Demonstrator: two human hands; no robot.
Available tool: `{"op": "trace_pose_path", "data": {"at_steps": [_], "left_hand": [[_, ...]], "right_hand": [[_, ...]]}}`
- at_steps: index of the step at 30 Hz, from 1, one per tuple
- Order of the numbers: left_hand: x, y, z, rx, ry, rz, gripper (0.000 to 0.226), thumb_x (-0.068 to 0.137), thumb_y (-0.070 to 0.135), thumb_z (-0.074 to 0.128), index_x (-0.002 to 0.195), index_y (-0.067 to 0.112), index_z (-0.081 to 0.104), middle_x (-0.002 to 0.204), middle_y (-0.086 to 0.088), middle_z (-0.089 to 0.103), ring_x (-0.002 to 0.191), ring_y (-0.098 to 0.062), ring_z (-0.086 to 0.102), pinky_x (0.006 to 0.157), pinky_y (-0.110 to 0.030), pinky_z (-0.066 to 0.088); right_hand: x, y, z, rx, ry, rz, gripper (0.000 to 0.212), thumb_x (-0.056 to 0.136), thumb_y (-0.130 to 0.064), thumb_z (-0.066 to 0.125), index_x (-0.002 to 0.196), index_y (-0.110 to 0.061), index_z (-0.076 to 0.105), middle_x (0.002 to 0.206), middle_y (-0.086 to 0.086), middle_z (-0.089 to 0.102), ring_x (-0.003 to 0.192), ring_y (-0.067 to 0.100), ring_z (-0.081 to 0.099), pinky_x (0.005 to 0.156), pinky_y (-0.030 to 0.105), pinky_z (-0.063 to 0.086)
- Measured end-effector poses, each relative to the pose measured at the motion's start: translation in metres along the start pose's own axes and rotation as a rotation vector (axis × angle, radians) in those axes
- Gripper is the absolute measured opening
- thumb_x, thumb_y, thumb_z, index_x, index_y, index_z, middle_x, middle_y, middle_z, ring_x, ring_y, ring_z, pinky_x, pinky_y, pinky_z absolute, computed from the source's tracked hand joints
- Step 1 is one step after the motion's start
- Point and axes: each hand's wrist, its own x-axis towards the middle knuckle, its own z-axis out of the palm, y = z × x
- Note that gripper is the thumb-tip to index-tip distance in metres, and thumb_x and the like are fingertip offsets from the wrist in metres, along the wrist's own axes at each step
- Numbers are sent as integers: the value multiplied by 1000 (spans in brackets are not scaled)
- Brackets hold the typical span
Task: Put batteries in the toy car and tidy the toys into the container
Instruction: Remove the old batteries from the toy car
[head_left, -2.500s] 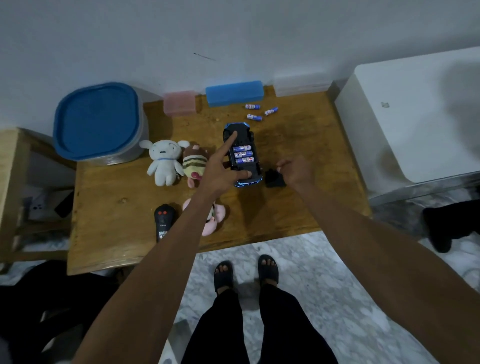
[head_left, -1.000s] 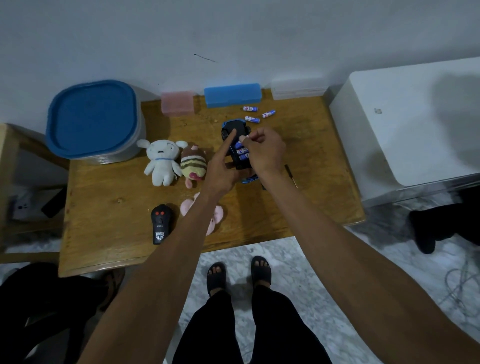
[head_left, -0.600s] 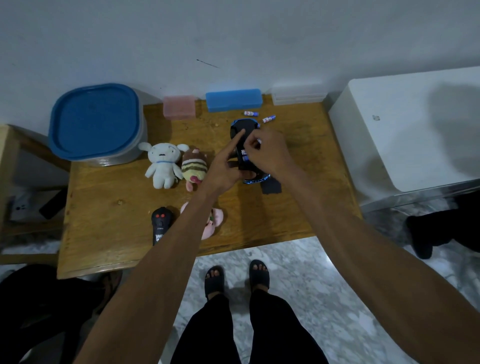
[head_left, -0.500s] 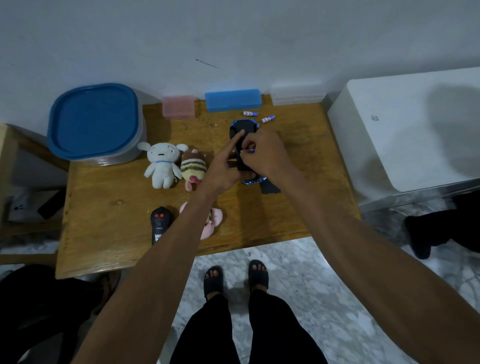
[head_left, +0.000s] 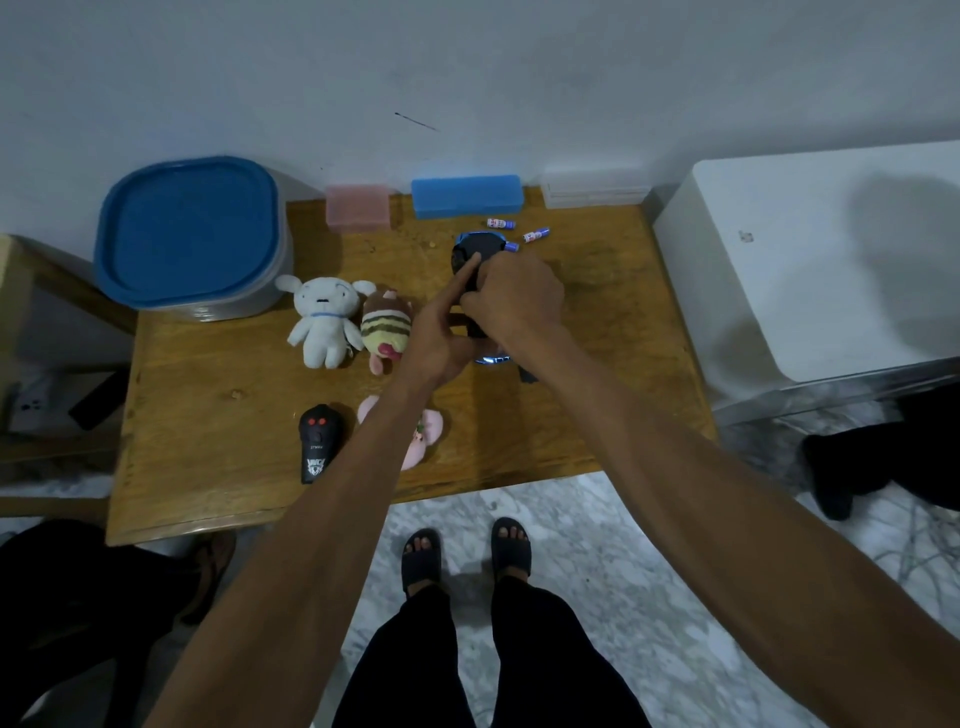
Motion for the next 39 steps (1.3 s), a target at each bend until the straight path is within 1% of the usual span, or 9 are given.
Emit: {"op": "trace_pose_path", "data": {"at_steps": [5,10,13,16,23,28,32,37,39], "left_hand": [[-1,1,-1,58,4,7,109,63,20,81,158,14,29,148,-3,52,129,-23,59,95,-48,57],[-1,-1,0,120,-18,5,107,67,24,85,158,22,30,149,-1,53,130,-20,57,96,-42,57],[2,-6,-3,142,-36,-14,107,69,6,88,158,26,31,146,1,55,127,-12,58,100,-40,55],[5,-8,-8,130,-50,-8,107,70,-5,85,158,21,30,148,-1,53,129,-12,57,102,-38,54],[6,3,3,109,9,29,105,71,-3,85,158,18,30,147,5,52,121,7,57,88,-20,55],[5,4,4,116,30,40,103,69,3,82,157,17,32,134,19,56,117,-2,62,89,-31,59],[5,4,5,120,14,42,102,70,3,80,158,16,31,138,8,59,118,-8,64,91,-35,59],[6,-1,4,134,-25,12,104,69,-2,84,157,19,32,140,-1,61,118,-8,63,91,-31,59],[6,-4,2,95,-26,-22,103,72,-8,83,157,19,32,139,0,60,117,-6,64,89,-26,58]], "right_hand": [[-3,-2,1,47,13,28,24,88,-40,68,98,-19,75,84,1,68,81,18,65,67,33,56],[-8,3,-2,58,5,31,17,88,-33,67,90,-18,76,79,1,67,77,18,65,62,31,53],[-10,15,-5,73,3,-9,16,92,-24,63,93,-18,78,81,0,71,73,15,65,65,30,58],[-9,20,-9,164,-18,-52,17,85,-31,65,84,-19,78,72,-1,71,65,13,65,63,34,60],[-3,12,-15,71,-25,-2,17,85,-38,66,85,-22,72,74,-4,66,69,13,62,53,23,40],[-1,9,-14,19,-5,-19,22,88,-39,66,96,-20,71,77,-3,60,73,14,60,57,25,39],[-2,8,-12,24,16,-30,24,88,-38,66,102,-19,72,85,0,67,84,17,65,64,28,50],[-8,13,-12,68,16,-57,14,88,-30,64,89,-19,72,71,-5,57,68,14,55,58,27,40],[-8,19,-10,115,-7,-116,12,86,-29,63,84,-20,70,70,-5,58,67,13,56,56,26,42]]}}
